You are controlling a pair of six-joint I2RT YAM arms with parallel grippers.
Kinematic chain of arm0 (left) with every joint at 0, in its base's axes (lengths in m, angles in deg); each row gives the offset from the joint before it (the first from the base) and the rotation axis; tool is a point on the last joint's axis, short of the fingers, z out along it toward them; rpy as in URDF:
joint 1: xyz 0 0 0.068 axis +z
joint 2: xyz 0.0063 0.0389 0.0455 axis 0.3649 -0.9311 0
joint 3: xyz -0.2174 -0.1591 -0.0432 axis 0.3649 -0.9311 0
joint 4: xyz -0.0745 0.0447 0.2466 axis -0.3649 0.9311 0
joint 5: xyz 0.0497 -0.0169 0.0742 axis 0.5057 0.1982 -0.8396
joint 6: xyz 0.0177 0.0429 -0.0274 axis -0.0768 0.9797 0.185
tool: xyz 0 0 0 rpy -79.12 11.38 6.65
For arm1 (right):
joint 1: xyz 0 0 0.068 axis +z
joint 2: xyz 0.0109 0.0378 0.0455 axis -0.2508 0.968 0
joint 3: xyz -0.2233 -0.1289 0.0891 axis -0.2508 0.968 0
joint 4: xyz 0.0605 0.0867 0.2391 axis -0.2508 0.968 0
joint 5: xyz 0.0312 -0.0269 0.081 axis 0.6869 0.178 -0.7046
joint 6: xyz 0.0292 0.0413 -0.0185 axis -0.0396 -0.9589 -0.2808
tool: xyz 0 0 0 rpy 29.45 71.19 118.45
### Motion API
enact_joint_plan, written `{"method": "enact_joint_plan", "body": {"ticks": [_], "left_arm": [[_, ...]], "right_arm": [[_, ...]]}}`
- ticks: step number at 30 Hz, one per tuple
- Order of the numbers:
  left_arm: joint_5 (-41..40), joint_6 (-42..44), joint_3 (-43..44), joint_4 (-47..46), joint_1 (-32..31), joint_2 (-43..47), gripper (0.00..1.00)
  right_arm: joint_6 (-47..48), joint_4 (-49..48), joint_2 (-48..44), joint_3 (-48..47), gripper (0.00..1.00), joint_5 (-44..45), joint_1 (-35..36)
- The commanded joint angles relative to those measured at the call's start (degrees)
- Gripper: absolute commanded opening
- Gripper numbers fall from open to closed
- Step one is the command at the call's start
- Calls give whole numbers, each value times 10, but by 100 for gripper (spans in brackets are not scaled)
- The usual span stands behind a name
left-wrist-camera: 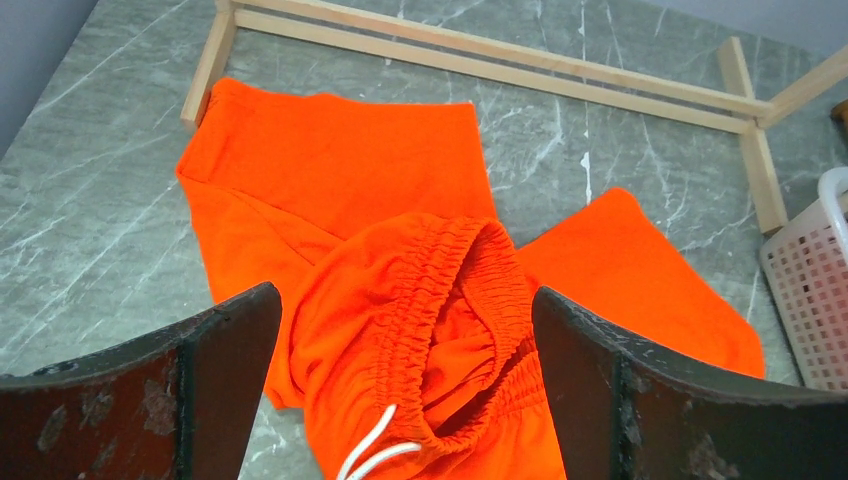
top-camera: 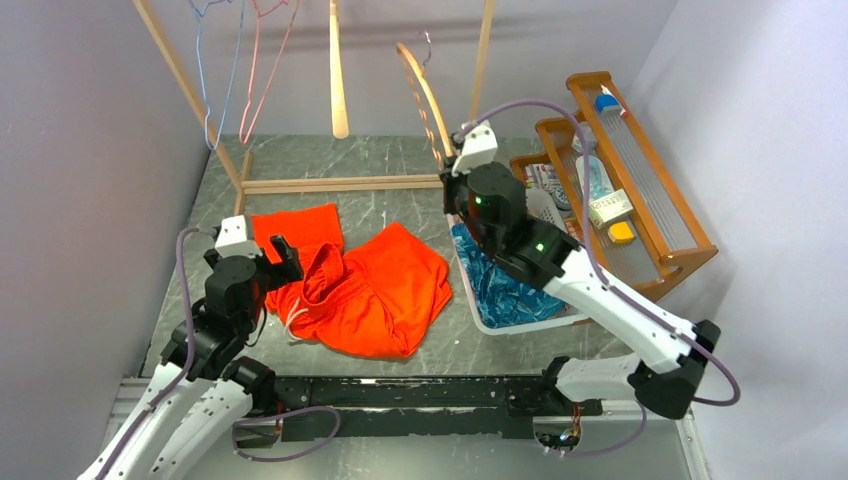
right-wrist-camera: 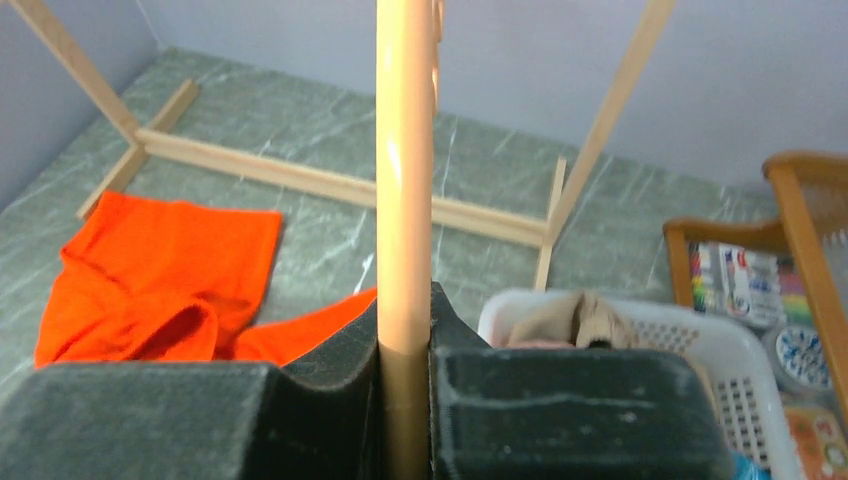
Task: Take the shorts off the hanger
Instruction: Place the hanger on the clothes rod.
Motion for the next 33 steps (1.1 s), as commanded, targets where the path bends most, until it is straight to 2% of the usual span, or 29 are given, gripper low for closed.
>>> {"method": "enact_joint_plan", "body": {"ticks": [1,6,15,22,33], "left_arm": [[-4,10,4,-24,-1,-28,99],[-26,0,16,-7,-2,-40,99],[-58,8,1,-14,-1,17,99],[-58,10,3,-13,-1,17,99],[-45,12,7,-12,-1,5,99]], "right_arm": [[61,-96,46,-68,0,22,-3],[85,-115,108,-138,0,20,-8],[74,-119,192,-236,0,5,-23],[55,-48,264,-351,0,-13,-34],[13,32,314,-447,0,-62,-60]]}}
